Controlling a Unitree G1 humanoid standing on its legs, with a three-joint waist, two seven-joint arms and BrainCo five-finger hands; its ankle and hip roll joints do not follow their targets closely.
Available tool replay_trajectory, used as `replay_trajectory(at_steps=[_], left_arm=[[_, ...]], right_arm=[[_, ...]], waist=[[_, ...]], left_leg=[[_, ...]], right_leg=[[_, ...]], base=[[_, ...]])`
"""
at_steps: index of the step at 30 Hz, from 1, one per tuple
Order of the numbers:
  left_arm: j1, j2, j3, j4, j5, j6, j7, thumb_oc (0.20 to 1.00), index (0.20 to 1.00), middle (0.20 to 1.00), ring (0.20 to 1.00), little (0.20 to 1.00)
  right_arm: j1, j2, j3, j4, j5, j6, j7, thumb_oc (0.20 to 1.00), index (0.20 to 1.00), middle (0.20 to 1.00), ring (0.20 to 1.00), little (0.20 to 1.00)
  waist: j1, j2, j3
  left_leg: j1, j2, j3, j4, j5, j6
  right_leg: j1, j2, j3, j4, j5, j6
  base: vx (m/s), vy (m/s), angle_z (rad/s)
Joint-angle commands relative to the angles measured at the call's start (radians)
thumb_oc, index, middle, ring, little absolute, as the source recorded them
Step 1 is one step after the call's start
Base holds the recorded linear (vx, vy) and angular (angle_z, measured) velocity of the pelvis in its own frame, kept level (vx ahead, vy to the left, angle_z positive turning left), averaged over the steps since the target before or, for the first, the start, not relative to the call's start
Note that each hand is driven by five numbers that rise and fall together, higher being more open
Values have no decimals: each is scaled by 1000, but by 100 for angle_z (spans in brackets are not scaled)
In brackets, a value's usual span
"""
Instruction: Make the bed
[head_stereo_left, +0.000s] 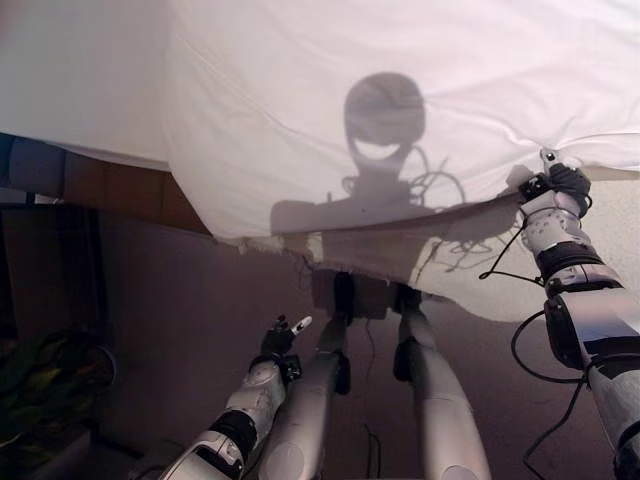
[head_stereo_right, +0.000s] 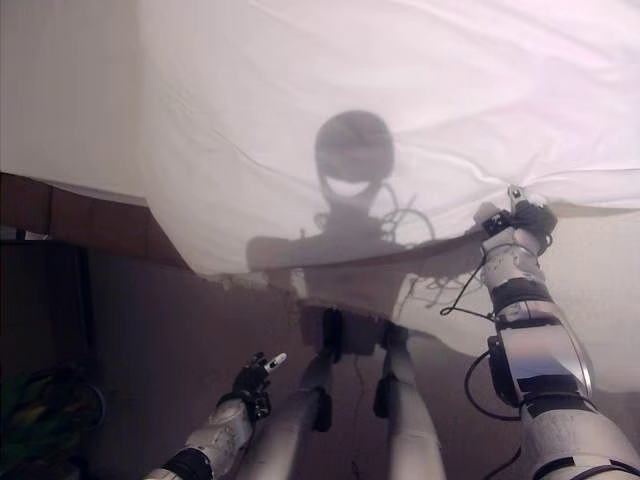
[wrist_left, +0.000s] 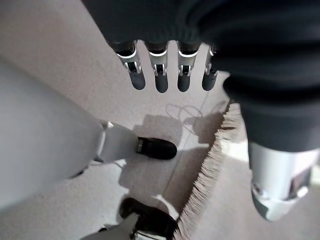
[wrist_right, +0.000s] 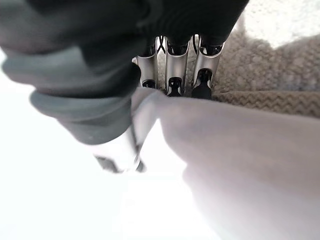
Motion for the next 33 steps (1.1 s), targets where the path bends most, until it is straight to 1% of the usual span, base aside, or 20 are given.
replay_trajectory(at_steps=[1, 4, 6, 7, 9, 10, 11, 13, 14, 16, 17, 18, 20, 21, 22, 25, 26, 28, 30, 33], left_arm=[[-3, -13, -59, -37, 6, -4, -32, 1000, 1000, 1000, 1000, 1000], [-1, -12, -102, -95, -29, 3, -65, 1000, 1000, 1000, 1000, 1000], [-1, -7, -161, -159, -65, 23, -106, 1000, 1000, 1000, 1000, 1000], [-1, -7, -162, -160, -65, 23, -106, 1000, 1000, 1000, 1000, 1000], [-8, 3, -217, -232, -91, 34, -144, 1000, 1000, 1000, 1000, 1000], [-7, 3, -218, -233, -91, 34, -143, 1000, 1000, 1000, 1000, 1000], [-22, 5, -253, -266, -107, 40, -164, 1000, 1000, 1000, 1000, 1000], [-26, 5, -265, -280, -115, 41, -168, 1000, 1000, 1000, 1000, 1000], [-49, -5, -284, -287, -137, 44, -177, 1000, 1000, 1000, 1000, 1000], [-64, -22, -294, -289, -174, 47, -174, 1000, 1000, 1000, 1000, 1000], [-64, -22, -294, -289, -174, 47, -174, 1000, 1000, 1000, 1000, 1000], [-81, -47, -298, -278, -225, 51, -166, 1000, 1000, 1000, 1000, 1000], [-97, -73, -301, -268, -289, 59, -157, 1000, 1000, 1000, 1000, 1000], [-97, -72, -301, -268, -289, 59, -157, 1000, 1000, 1000, 1000, 1000], [-110, -97, -318, -261, -347, 72, -152, 1000, 1000, 1000, 1000, 1000], [-132, -126, -351, -252, -396, 95, -156, 1000, 1000, 1000, 1000, 1000], [-149, -148, -371, -254, -447, 106, -156, 1000, 1000, 1000, 1000, 1000], [-162, -163, -378, -248, -466, 115, -159, 1000, 1000, 1000, 1000, 1000], [-194, -210, -367, -237, -552, 126, -156, 1000, 1000, 1000, 1000, 1000], [-218, -236, -343, -231, -598, 118, -149, 1000, 1000, 1000, 1000, 1000]], right_arm=[[-98, -89, 57, -123, -22, -96, 34, 200, 200, 200, 200, 200], [-74, -59, 75, -184, -20, -106, 49, 200, 200, 200, 200, 200], [-59, -37, 100, -230, -34, -101, 56, 200, 200, 200, 200, 200], [-59, -37, 99, -230, -34, -101, 56, 200, 200, 200, 200, 200], [-44, -36, 138, -294, -81, -89, 66, 200, 200, 200, 200, 200], [-42, -35, 137, -295, -82, -88, 65, 200, 200, 200, 200, 200], [-30, -44, 163, -342, -133, -75, 63, 200, 200, 200, 200, 200], [-21, -48, 171, -371, -155, -74, 63, 200, 200, 200, 200, 200], [-7, -54, 182, -404, -172, -72, 69, 200, 200, 200, 200, 200], [6, -39, 188, -430, -163, -76, 71, 200, 200, 200, 200, 200], [6, -39, 187, -430, -163, -76, 71, 200, 200, 200, 200, 200], [25, -14, 193, -459, -136, -80, 80, 200, 200, 200, 200, 200], [51, 16, 199, -495, -116, -83, 81, 200, 200, 200, 200, 200], [51, 16, 199, -496, -117, -82, 80, 200, 200, 200, 200, 200], [74, 43, 209, -530, -109, -79, 82, 200, 200, 200, 200, 200], [85, 60, 214, -548, -99, -72, 83, 200, 200, 200, 200, 200], [104, 83, 215, -571, -91, -79, 81, 200, 200, 200, 200, 200], [114, 93, 219, -581, -89, -79, 83, 200, 200, 200, 200, 200], [141, 123, 224, -609, -91, -80, 84, 200, 200, 200, 200, 200], [162, 131, 227, -631, -99, -80, 85, 200, 200, 200, 200, 200]], waist=[[-11, 10, -4], [-26, 4, -4], [-42, -5, -4], [-42, -5, -4], [-59, -14, -4], [-59, -14, -4], [-72, -23, -4], [-76, -27, -4], [-88, -38, -6], [-100, -53, -11], [-99, -53, -11], [-109, -70, -15], [-115, -86, -19], [-114, -87, -20], [-122, -100, -25], [-128, -109, -31], [-135, -113, -37], [-138, -116, -42], [-148, -129, -54], [-153, -140, -63]], left_leg=[[17, -15, -37, 0, -7, -62], [39, -16, -36, 0, -12, -62], [68, -18, -31, 0, -18, -62], [69, -18, -31, 0, -18, -62], [100, -21, -16, 0, -25, -60], [101, -21, -16, 0, -26, -60], [122, -21, -6, 0, -30, -59], [132, -22, -1, 0, -33, -58], [147, -23, 13, 0, -35, -57], [166, -22, 26, 0, -46, -51], [163, -21, 27, 0, -43, -51], [184, -19, 48, 0, -53, -44], [202, -17, 68, 0, -60, -35], [199, -17, 70, 0, -56, -34], [218, -17, 82, 0, -64, -29], [223, -17, 93, 0, -63, -28], [228, -18, 100, 0, -68, -30], [228, -17, 103, 0, -69, -31], [228, -13, 112, 0, -71, -36], [227, -11, 118, 0, -72, -41]], right_leg=[[14, -45, 23, 247, -202, 130], [42, -47, 21, 234, -197, 133], [76, -45, 27, 220, -188, 137], [77, -45, 27, 219, -187, 137], [108, -44, 36, 206, -178, 141], [110, -43, 36, 205, -178, 141], [134, -43, 46, 190, -169, 145], [143, -42, 50, 185, -164, 147], [163, -40, 61, 165, -147, 152], [178, -35, 75, 155, -144, 157], [176, -34, 76, 152, -138, 157], [185, -25, 98, 148, -134, 162], [197, -19, 117, 142, -127, 165], [195, -19, 118, 139, -121, 165], [210, -15, 133, 133, -123, 166], [220, -16, 139, 117, -111, 169], [231, -18, 141, 98, -104, 171], [236, -20, 141, 87, -99, 172], [246, -17, 140, 56, -84, 175], [253, -15, 137, 34, -69, 179]], base=[[10, 0, 4], [0, 0, 0], [0, 0, 0], [0, 0, 0], [-16, 40, 2], [-22, 56, 3], [-24, 39, 2], [-33, 43, -5], [-28, 46, -9], [-28, 56, -12], [-17, 73, -21], [-14, 66, -24], [-18, 52, -39], [-23, 36, -48], [-25, 25, -35], [-28, 30, -27], [-37, 9, -22], [-18, 13, -13], [-16, 0, 0], [-18, -16, 1]])
